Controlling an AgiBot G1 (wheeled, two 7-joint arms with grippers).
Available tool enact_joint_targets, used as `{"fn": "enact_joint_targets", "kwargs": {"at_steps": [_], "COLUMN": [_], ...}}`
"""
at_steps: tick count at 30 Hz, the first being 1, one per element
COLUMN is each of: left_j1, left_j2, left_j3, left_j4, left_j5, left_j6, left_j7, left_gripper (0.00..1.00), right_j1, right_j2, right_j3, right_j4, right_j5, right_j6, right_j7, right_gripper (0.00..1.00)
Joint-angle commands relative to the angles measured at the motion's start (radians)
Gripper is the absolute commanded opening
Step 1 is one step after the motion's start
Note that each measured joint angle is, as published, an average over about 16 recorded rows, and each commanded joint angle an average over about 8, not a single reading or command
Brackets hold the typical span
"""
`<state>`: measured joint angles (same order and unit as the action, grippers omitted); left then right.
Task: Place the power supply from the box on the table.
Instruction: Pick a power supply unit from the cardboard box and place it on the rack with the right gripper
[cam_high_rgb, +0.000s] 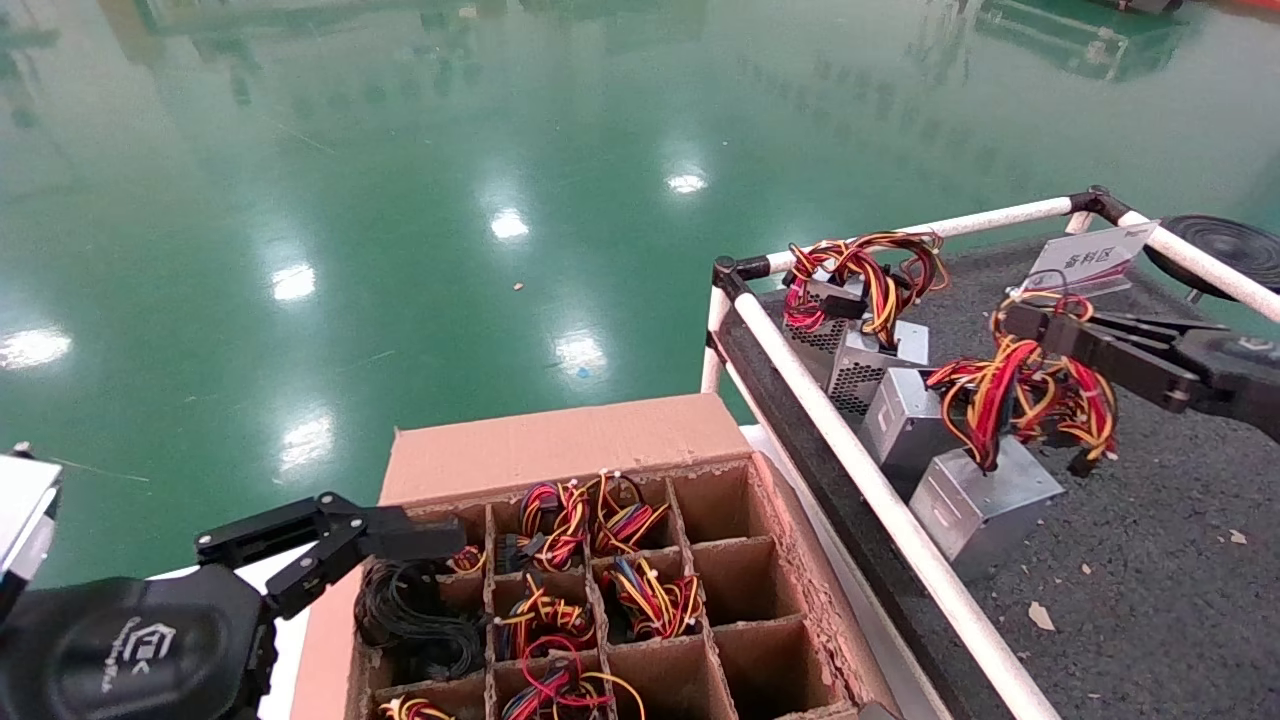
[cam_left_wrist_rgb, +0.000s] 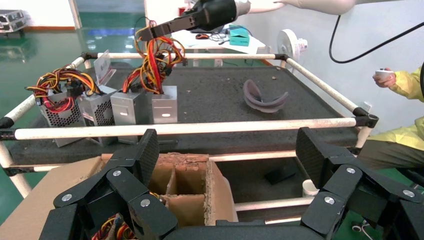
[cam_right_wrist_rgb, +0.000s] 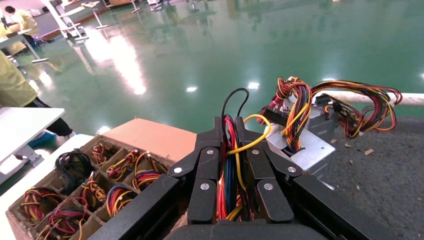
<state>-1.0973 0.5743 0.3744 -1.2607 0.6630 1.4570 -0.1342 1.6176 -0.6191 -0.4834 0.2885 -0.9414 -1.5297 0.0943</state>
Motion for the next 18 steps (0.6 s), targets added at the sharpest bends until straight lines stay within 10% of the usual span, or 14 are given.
{"fn": "enact_joint_targets", "kwargs": {"at_steps": [1, 5, 13, 18], "left_j1": [0.0, 0.0, 0.0, 0.0], "left_j2": [0.0, 0.0, 0.0, 0.0], "left_j3": [0.0, 0.0, 0.0, 0.0], "left_j4": [0.0, 0.0, 0.0, 0.0], "left_j5": [0.0, 0.0, 0.0, 0.0], "left_j6": [0.0, 0.0, 0.0, 0.0], "left_j7": [0.0, 0.0, 0.0, 0.0], "left_gripper": [1.0, 1.0, 1.0, 1.0], "right_j1": [0.011, 0.017, 0.034, 0.04], "right_j2": [-0.012, -0.024, -0.037, -0.041], "right_j3": [-0.005, -0.017, -0.039, -0.043], "right_j4": [-0.014, -0.041, -0.071, -0.078], "right_j5": [-0.008, -0.029, -0.066, -0.073], "right_j6": [0.002, 0.009, 0.038, 0.045], "right_j7": [-0.009, -0.033, -0.055, -0.055], "right_gripper": [0.0, 0.07, 0.99, 1.0]}}
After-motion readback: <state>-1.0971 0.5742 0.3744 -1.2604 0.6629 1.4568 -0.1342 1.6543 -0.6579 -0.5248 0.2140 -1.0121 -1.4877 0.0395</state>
